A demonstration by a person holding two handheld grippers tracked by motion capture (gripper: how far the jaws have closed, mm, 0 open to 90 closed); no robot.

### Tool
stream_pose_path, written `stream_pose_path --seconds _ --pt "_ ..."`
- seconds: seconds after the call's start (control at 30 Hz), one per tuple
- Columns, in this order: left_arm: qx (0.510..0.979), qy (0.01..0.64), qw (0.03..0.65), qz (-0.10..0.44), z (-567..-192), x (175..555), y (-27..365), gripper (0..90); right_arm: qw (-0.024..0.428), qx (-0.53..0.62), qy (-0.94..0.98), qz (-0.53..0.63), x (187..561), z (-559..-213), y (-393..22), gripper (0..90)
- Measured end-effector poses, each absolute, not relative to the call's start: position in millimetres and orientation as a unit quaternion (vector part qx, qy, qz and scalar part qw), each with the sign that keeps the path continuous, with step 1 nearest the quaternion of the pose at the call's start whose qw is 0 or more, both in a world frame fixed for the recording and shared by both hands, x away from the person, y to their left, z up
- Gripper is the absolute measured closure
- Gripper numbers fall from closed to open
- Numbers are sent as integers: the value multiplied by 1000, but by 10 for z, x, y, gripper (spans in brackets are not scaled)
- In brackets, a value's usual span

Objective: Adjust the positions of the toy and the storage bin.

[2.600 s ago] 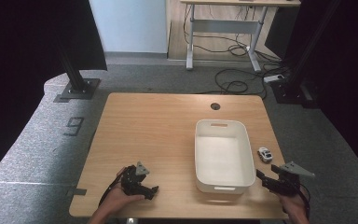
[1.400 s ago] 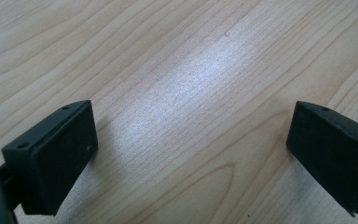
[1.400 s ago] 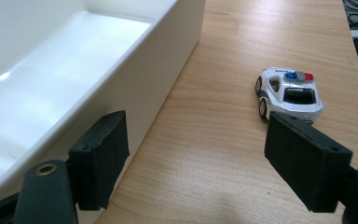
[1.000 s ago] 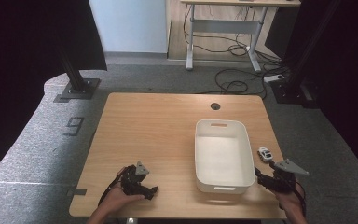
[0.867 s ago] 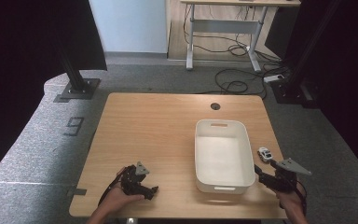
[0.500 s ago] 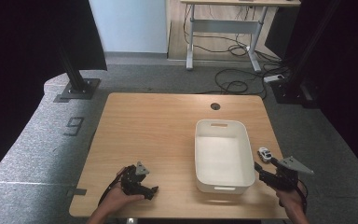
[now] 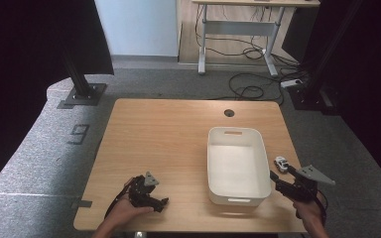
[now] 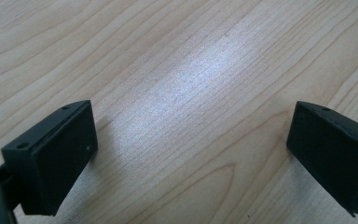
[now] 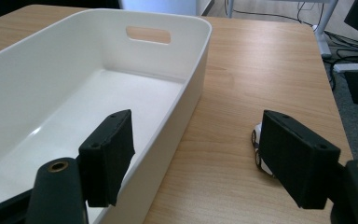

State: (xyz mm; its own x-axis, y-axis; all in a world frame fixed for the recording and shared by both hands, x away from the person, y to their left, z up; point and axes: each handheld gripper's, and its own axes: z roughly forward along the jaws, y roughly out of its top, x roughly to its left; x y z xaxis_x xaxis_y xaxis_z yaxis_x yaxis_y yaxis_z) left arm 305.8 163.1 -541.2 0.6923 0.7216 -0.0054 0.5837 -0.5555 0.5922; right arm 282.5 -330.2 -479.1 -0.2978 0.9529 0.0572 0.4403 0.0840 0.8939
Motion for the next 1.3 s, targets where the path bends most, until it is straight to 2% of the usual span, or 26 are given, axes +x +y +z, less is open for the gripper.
stream_pose_path --seconds 0.63,1.3 --pt "874 373 288 120 -5413 3060 1630 18 288 504 691 431 2876 -4841 -3156 265" --pt "874 373 288 120 -5414 3059 1630 18 273 512 709 400 2962 -5016 -3099 379"
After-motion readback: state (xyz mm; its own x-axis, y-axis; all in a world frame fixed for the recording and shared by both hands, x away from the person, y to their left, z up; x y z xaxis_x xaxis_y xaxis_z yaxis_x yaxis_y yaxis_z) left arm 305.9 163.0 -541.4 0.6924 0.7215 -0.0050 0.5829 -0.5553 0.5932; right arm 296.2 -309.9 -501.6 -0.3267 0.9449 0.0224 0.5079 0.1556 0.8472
